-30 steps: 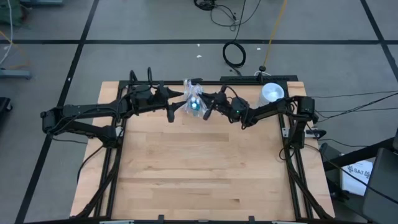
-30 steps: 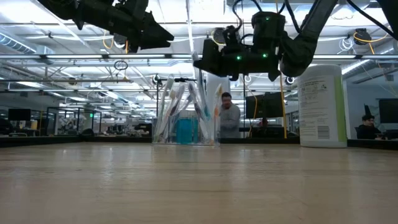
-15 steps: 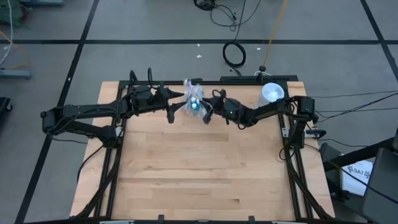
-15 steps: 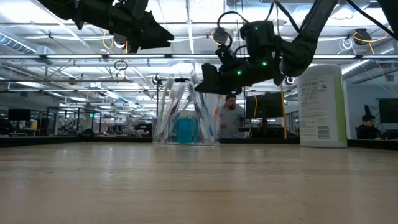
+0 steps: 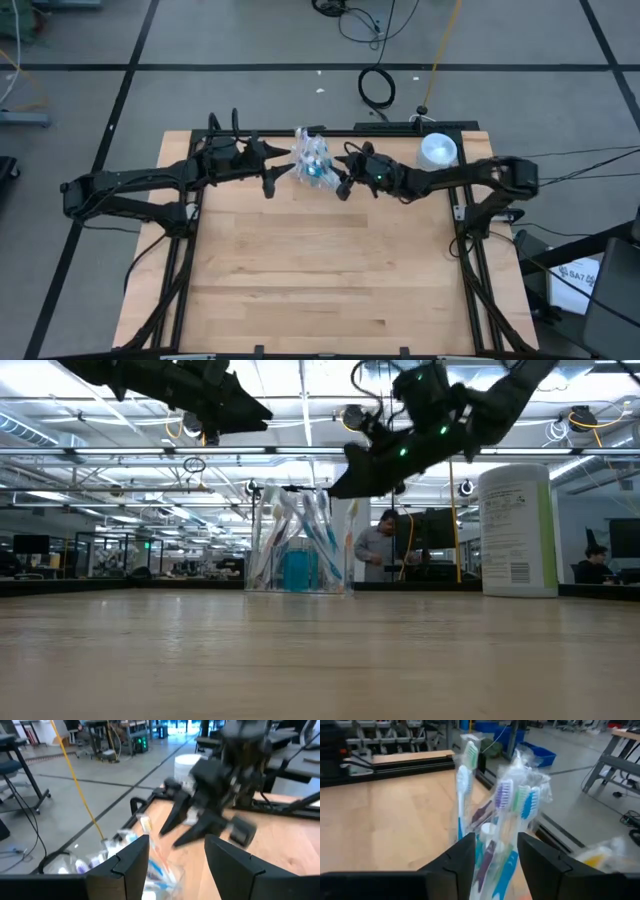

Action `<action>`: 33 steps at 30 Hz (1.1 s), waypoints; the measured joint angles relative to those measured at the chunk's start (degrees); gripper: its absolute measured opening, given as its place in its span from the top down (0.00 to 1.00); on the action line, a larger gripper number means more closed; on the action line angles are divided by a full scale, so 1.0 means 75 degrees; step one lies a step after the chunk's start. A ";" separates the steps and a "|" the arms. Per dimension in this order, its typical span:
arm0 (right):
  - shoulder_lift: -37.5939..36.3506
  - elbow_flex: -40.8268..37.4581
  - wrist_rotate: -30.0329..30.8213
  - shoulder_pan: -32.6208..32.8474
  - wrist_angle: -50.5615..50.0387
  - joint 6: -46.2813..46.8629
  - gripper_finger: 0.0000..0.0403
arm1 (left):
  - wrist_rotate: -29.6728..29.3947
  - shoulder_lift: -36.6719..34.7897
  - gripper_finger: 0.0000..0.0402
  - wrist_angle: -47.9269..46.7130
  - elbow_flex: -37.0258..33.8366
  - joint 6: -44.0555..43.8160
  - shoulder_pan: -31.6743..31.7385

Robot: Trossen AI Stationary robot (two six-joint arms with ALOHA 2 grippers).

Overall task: Pick & Place toothbrushing station
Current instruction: Return to Home Position

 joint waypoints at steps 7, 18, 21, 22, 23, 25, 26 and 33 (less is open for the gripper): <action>-0.1931 0.0000 -0.0008 0.0489 -0.2313 0.0165 0.65 | -0.0001 -0.1302 0.50 -0.1466 0.0000 0.0007 -0.0025; -0.4828 -0.0728 -0.0069 0.1557 -0.3731 -0.0161 0.79 | -0.0258 -0.3067 0.50 -0.2886 -0.0146 -0.0060 -0.0428; -0.5696 -0.1473 -0.0070 0.1763 -0.3654 0.0035 0.87 | -0.0263 -0.3563 0.50 -0.2901 -0.0399 -0.0104 -0.0569; -0.5980 -0.1737 -0.0070 0.1826 -0.3620 0.0058 0.90 | -0.0263 -0.3722 0.50 -0.2890 -0.0508 -0.0106 -0.0606; -0.6262 -0.2011 -0.0071 0.1881 -0.3569 0.0073 0.93 | -0.0263 -0.3866 0.50 -0.2895 -0.0620 -0.0101 -0.0635; -0.6784 -0.2525 -0.0087 0.1969 -0.3311 0.0078 0.98 | -0.0263 -0.4131 0.50 -0.2895 -0.0841 -0.0115 -0.0688; -0.7041 -0.2776 -0.0201 0.1998 -0.3126 0.0077 0.99 | -0.0263 -0.4257 0.50 -0.2897 -0.0955 -0.0124 -0.0714; -0.8557 -0.4371 -0.2284 0.1999 -0.1801 -0.0240 0.99 | -0.0245 -0.5212 0.50 -0.1990 -0.1960 0.0024 -0.0870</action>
